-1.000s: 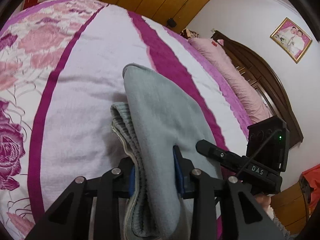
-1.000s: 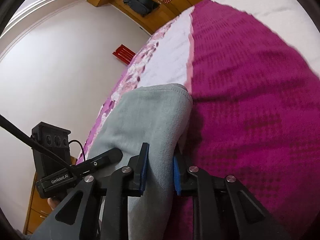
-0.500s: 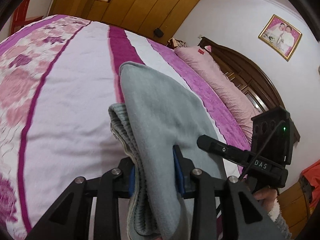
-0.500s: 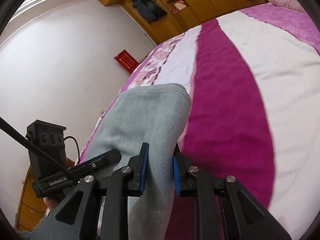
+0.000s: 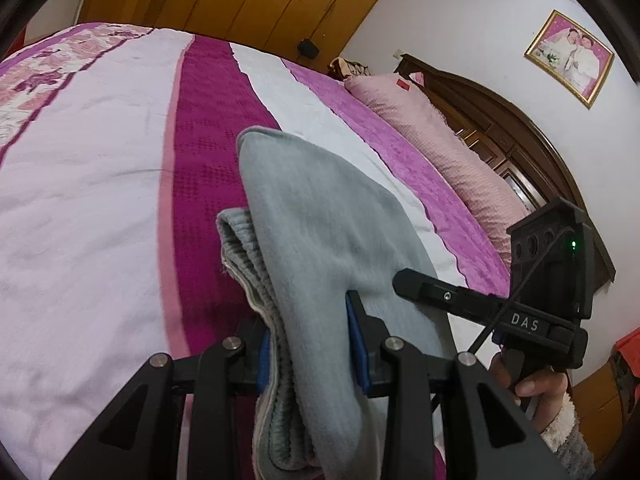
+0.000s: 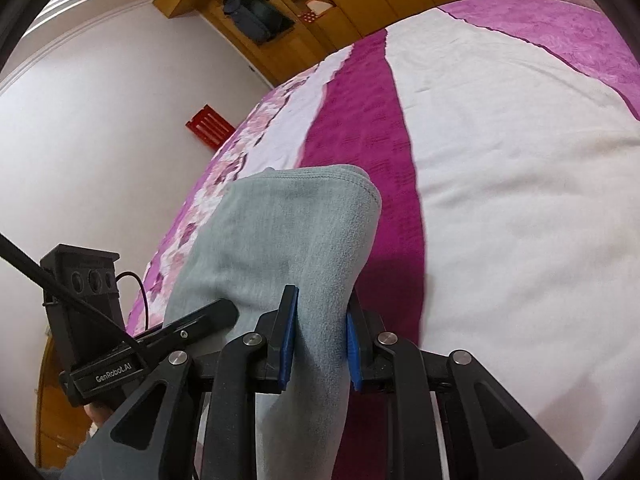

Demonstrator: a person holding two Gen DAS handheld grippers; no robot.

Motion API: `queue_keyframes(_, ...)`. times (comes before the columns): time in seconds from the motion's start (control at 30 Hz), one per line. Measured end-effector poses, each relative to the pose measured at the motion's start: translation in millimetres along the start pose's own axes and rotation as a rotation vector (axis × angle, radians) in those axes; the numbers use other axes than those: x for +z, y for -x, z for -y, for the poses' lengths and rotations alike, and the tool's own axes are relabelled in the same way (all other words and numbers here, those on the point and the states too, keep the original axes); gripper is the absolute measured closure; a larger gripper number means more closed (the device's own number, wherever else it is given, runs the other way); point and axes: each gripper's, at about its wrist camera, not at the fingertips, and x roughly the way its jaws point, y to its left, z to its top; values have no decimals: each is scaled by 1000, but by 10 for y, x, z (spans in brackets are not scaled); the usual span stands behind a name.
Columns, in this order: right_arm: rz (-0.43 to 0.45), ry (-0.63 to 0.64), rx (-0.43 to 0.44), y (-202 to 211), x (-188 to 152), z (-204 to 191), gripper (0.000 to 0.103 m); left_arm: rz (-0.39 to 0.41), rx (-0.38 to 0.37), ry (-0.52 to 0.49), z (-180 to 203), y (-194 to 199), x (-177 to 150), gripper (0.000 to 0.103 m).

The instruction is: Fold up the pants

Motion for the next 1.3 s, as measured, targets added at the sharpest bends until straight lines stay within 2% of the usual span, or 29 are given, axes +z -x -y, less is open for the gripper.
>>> queue_keyframes(0.23,-13,-6,-16,-225,139,173,84,10,7,3,-123,-362,136,70)
queue_keyframes(0.47,-40,-20,-8,-424,76,385,84,-6,18,5,-280,-606,40,69)
queue_keyframes(0.87,-34,-22,3,-481,41,461,82,-9,6,19,-342,-684,19,66)
queue_keyframes(0.97,-13,-20,-2,-440,20,440,75,-14,3,33,-370,-653,34,59)
queue_keyframes(1.07,7,0,-32,-365,-27,406,70,37,47,17,-369,-468,20,55)
queue_keyframes(1.2,46,53,-97,-183,-147,315,66,131,149,-80,-200,-160,-34,55)
queue_keyframes(1.27,114,72,-161,-27,-203,233,66,163,188,-110,-107,-38,-107,55)
queue_keyframes(1.3,156,80,-186,51,-226,181,70,184,206,-123,-58,29,-142,55)
